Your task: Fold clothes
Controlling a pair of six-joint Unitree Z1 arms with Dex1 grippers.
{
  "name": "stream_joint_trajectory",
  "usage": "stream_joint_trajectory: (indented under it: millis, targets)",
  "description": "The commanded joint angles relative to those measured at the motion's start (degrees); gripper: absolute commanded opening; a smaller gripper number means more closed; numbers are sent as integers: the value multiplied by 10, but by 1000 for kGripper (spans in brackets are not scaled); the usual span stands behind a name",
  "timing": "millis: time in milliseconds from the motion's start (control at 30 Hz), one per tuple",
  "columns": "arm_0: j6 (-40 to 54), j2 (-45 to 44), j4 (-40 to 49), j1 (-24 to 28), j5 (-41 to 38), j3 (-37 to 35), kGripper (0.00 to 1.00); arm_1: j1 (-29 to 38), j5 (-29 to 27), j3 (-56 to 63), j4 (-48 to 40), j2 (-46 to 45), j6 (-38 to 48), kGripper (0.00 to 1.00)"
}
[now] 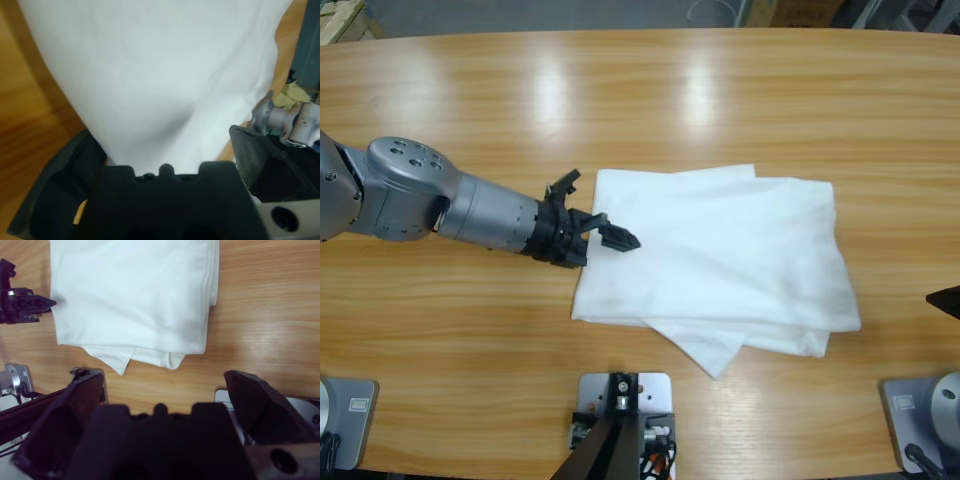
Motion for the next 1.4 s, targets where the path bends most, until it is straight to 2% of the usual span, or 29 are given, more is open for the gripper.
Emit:
stream_joint_trajectory:
  millis: [33,167,400,467,533,667,833,967,1133,1400]
  targets:
    - [35,56,-8,3,15,-6,0,4,24,33,-15,-8,7,980]
    - [28,77,0,-1,29,-16,0,4,41,38,-13,-14,2,977]
    - [20,62,135,-22,108,-76,0,4,52,40,-13,-22,-10,908]
    - [41,44,197,-22,135,-95,0,4,53,40,-13,-25,-11,908]
    - [77,15,302,-17,171,-123,0,4,53,40,-15,-26,-12,908]
    - [124,-45,419,30,213,-126,0,4,53,50,-36,-20,-11,908]
    - [190,-162,567,97,275,-138,0,4,52,59,-50,-21,-11,908]
    - [222,-223,635,153,297,-144,0,4,52,70,-74,-17,-11,908]
    - [233,-266,697,166,307,-152,0,4,52,80,-89,-17,-9,908]
    - [234,-332,781,185,328,-209,0,4,51,82,-88,-15,-8,908]
